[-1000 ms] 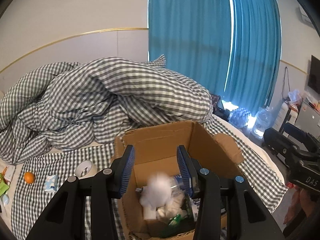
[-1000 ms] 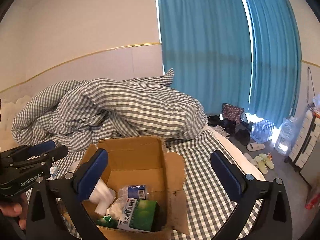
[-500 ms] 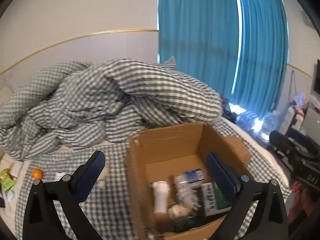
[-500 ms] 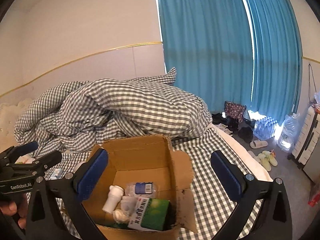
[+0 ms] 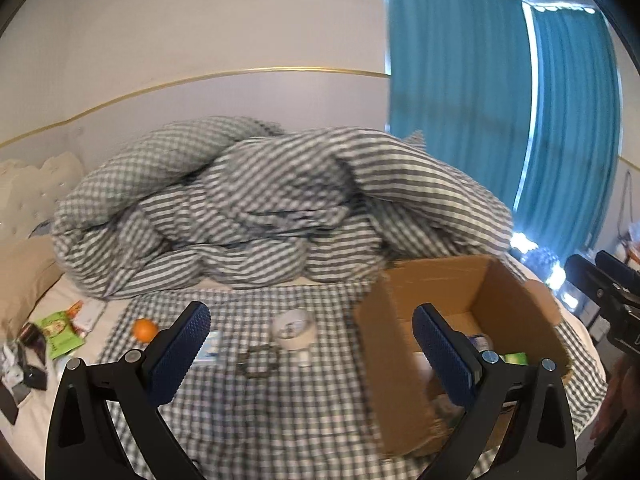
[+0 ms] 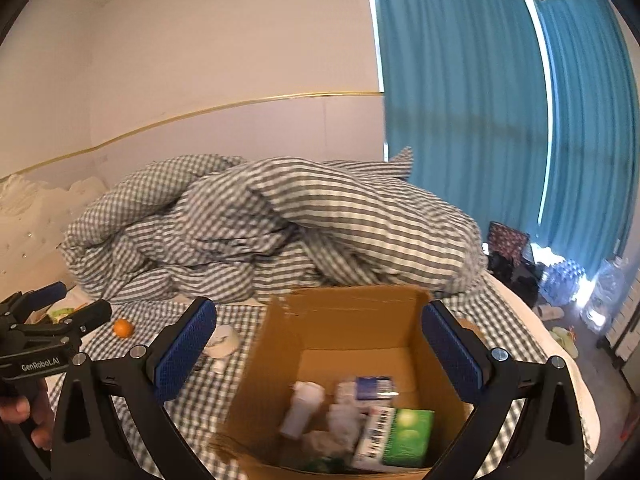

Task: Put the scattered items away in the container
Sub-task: 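Withdraw both tools from the box toward the tissue pack and tape roll, then grasp the blue floral tissue pack with left tool while right tool grasps the white tape roll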

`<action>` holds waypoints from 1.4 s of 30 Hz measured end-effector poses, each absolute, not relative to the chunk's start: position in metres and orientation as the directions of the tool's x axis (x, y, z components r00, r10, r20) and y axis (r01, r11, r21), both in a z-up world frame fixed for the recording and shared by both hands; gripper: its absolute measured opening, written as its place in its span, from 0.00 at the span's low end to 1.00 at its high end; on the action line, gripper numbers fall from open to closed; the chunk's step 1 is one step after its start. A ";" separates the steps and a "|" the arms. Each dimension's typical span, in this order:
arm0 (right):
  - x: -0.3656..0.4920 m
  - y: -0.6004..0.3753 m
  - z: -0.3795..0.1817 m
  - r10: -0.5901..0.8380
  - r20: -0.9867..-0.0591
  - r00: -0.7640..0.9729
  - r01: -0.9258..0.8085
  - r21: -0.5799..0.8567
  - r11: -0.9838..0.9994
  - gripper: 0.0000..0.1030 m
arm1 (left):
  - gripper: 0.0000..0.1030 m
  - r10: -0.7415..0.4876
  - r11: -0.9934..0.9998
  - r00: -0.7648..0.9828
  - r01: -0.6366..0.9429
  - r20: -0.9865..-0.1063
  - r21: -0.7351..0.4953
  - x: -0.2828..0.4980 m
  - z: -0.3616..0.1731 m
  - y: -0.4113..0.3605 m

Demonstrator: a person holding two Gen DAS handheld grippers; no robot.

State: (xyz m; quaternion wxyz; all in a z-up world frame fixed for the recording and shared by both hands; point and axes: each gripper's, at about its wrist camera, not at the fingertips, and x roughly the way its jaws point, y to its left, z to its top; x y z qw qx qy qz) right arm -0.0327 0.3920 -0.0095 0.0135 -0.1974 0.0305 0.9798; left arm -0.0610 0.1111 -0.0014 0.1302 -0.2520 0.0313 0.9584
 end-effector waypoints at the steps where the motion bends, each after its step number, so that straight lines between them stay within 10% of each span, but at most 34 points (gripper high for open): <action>1: -0.035 0.383 -0.008 0.003 -0.386 -0.922 -0.025 0.054 -0.998 1.00 | 1.00 0.219 -0.969 -0.843 -0.248 -0.491 -0.006 -0.063 -0.001 0.100; 21: -0.085 0.253 -0.038 -0.163 -0.461 -0.873 0.169 0.028 -0.985 1.00 | 1.00 0.059 -0.997 -0.834 -0.027 -0.549 -0.066 -0.104 -0.038 -0.052; 42: -0.187 0.214 -0.125 -0.175 -0.616 -0.768 0.216 0.007 -0.976 1.00 | 1.00 0.112 -0.990 -0.741 -0.142 -0.662 -0.008 -0.205 -0.146 -0.015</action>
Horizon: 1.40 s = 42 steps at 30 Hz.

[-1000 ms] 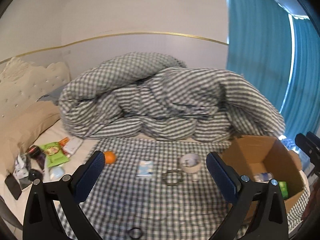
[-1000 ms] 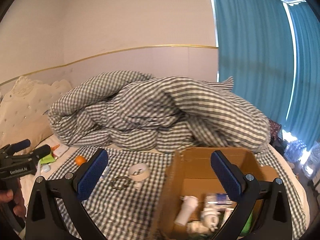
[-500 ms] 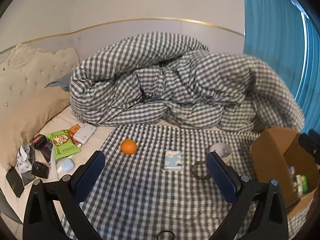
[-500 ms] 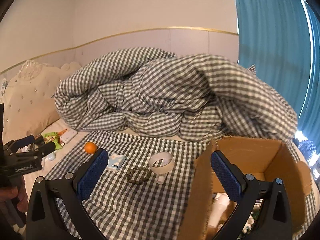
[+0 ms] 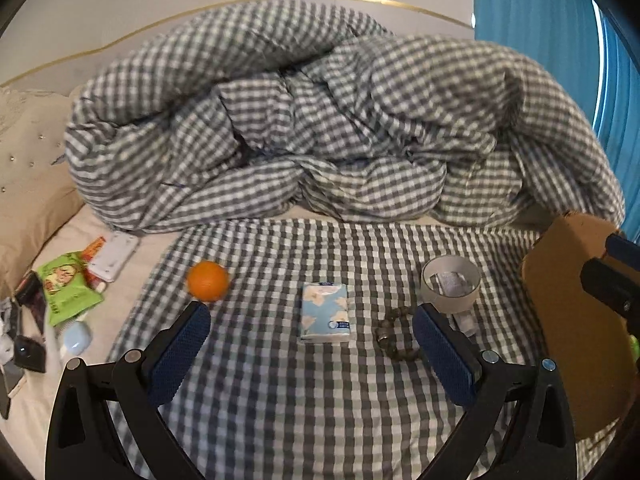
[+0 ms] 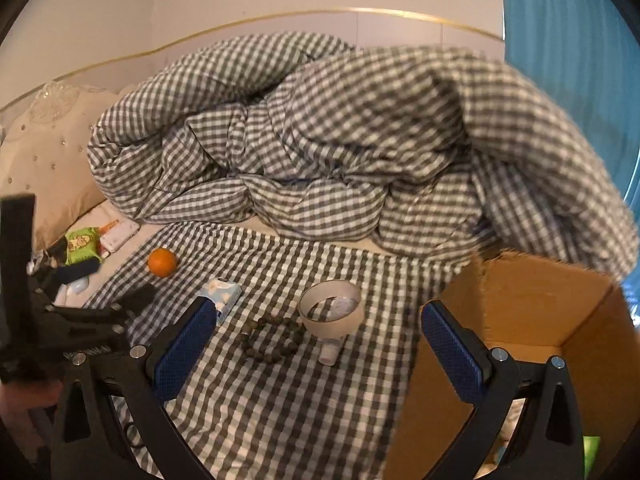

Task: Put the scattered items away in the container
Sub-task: 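Grasp the blue floral tissue pack with left tool while right tool grasps the white tape roll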

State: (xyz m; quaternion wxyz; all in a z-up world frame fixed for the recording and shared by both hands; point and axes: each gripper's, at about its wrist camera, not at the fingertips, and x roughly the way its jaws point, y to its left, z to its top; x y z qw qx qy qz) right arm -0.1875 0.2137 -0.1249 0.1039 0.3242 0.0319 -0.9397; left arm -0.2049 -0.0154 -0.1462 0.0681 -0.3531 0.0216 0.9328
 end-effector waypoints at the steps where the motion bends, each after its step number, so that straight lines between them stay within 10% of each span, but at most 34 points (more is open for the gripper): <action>1: -0.193 0.214 -0.129 -0.170 -0.623 -0.764 0.211 0.009 -0.977 1.00 | 1.00 0.115 -0.989 -0.737 -0.149 -0.666 -0.005 -0.210 -0.152 -0.013; 27: -0.285 0.205 -0.214 -0.081 -0.733 -0.675 0.079 0.038 -0.996 1.00 | 0.87 0.066 -0.995 -0.627 -0.103 -0.776 -0.002 -0.296 -0.254 0.001; 31: -0.298 0.204 -0.228 -0.066 -0.748 -0.661 0.064 0.032 -0.997 1.00 | 0.50 0.066 -0.995 -0.603 -0.101 -0.795 -0.006 -0.299 -0.262 0.000; 42: -0.328 0.210 -0.269 -0.015 -0.817 -0.576 0.036 -0.007 -0.999 0.96 | 0.50 0.080 -0.996 -0.635 -0.085 -0.769 -0.034 -0.284 -0.245 -0.012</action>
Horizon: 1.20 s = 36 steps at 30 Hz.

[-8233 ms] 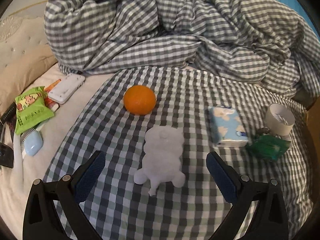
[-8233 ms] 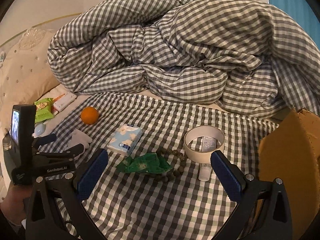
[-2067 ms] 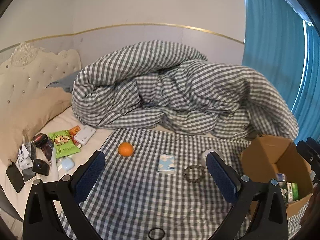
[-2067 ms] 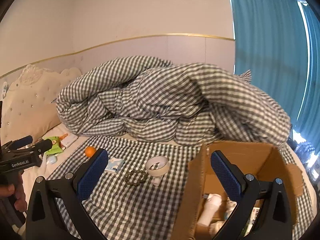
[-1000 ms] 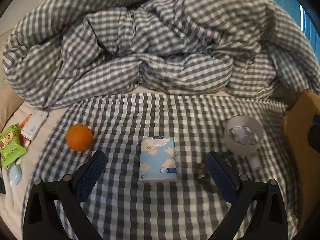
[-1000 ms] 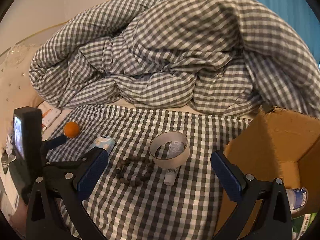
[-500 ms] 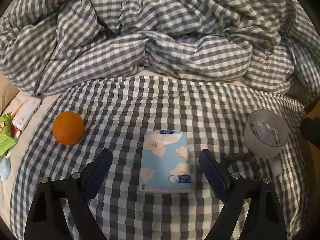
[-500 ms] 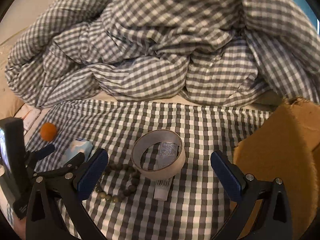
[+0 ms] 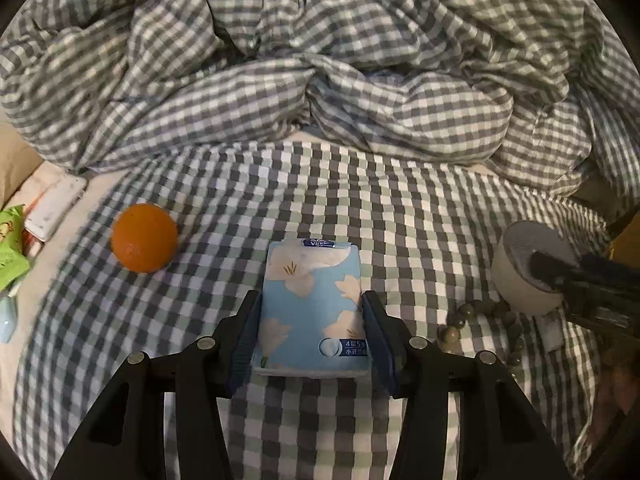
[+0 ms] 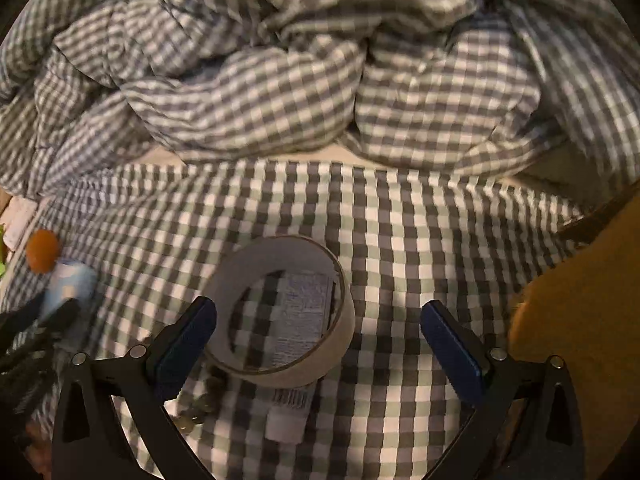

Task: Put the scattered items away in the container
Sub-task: 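Grasp the blue floral tissue pack with left tool while right tool grasps the white tape roll, then carry tissue pack and tape roll over the cardboard box and open both tools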

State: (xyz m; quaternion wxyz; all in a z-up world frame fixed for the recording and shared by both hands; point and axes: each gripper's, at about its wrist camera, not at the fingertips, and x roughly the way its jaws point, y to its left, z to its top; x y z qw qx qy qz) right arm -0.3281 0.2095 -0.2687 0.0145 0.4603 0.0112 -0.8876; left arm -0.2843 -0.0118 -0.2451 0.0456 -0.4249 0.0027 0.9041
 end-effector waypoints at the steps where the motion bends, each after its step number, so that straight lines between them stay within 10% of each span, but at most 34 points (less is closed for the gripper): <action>1: -0.330 0.211 -0.271 -0.026 -0.822 -0.569 0.041 0.003 -0.999 0.85 | 0.50 0.079 -0.996 -0.640 -0.086 -0.765 -0.031 -0.281 -0.242 -0.013; 4: -0.336 0.212 -0.279 -0.050 -0.847 -0.528 0.039 0.035 -0.999 0.45 | 0.50 0.085 -0.996 -0.653 -0.087 -0.752 -0.037 -0.271 -0.230 -0.018; 10: -0.332 0.201 -0.277 -0.030 -0.845 -0.534 0.074 -0.012 -0.997 0.09 | 0.50 0.090 -0.996 -0.680 -0.075 -0.727 -0.053 -0.255 -0.208 -0.028; 36: -0.198 0.198 -0.116 -0.249 -0.639 -0.728 0.241 0.101 -0.965 0.05 | 0.50 0.104 -0.995 -0.810 -0.084 -0.577 -0.061 -0.160 -0.077 -0.018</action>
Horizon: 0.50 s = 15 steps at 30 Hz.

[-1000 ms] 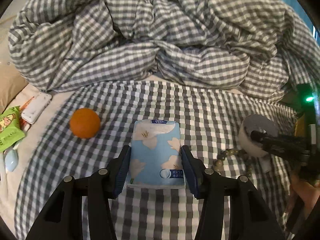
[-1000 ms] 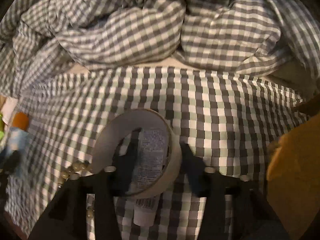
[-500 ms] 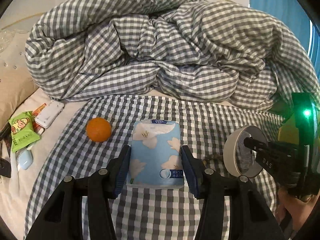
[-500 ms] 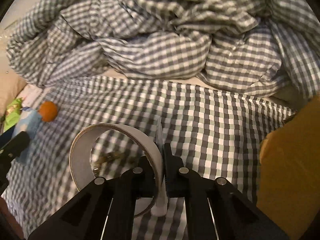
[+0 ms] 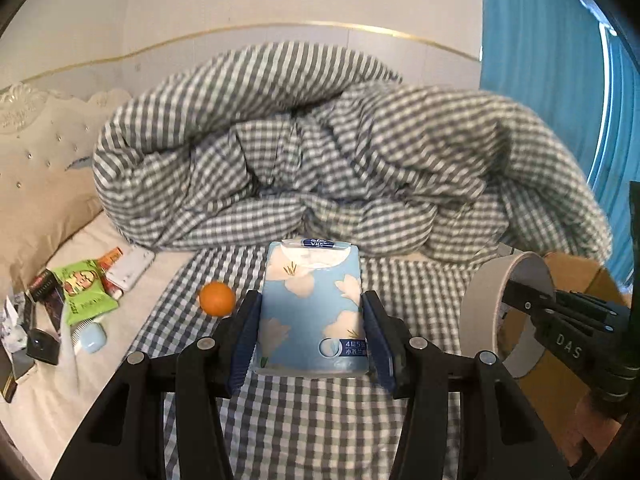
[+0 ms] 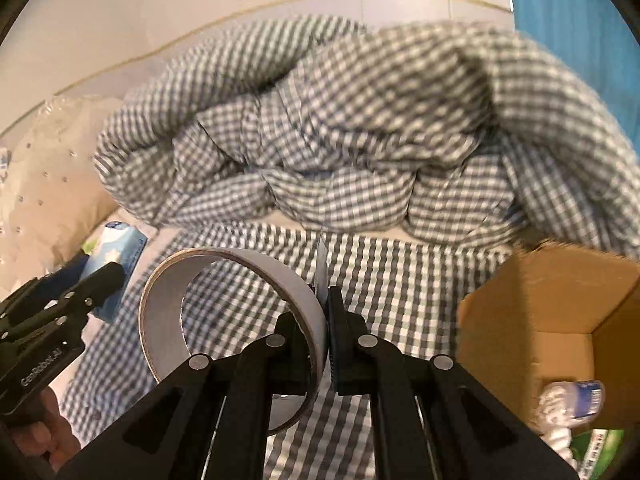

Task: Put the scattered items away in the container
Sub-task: 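Carry tissue pack and tape roll over the cardboard box and open both tools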

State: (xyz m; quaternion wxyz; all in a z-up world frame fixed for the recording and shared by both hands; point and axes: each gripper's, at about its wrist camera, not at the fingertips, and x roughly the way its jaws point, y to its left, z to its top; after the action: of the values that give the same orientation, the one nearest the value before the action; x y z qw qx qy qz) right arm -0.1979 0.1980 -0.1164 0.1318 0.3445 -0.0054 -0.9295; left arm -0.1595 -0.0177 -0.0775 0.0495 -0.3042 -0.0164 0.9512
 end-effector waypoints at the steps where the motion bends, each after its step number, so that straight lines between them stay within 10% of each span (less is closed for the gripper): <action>1: -0.192 0.200 -0.109 -0.257 -0.630 -0.733 0.249 0.104 -0.963 0.05 | 0.50 0.106 -0.994 -0.815 -0.085 -0.570 -0.064 -0.155 -0.072 -0.017; 15: -0.145 0.219 -0.079 -0.313 -0.590 -0.744 0.296 0.129 -0.946 0.05 | 0.50 0.104 -0.995 -0.860 -0.087 -0.500 -0.056 -0.104 -0.022 -0.015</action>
State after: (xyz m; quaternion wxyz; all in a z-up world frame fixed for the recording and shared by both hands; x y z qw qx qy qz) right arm -0.1452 0.2188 -0.0795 0.1633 0.3185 -0.0135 -0.9337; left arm -0.1044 -0.0147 -0.0218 0.0495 -0.2602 -0.0156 0.9642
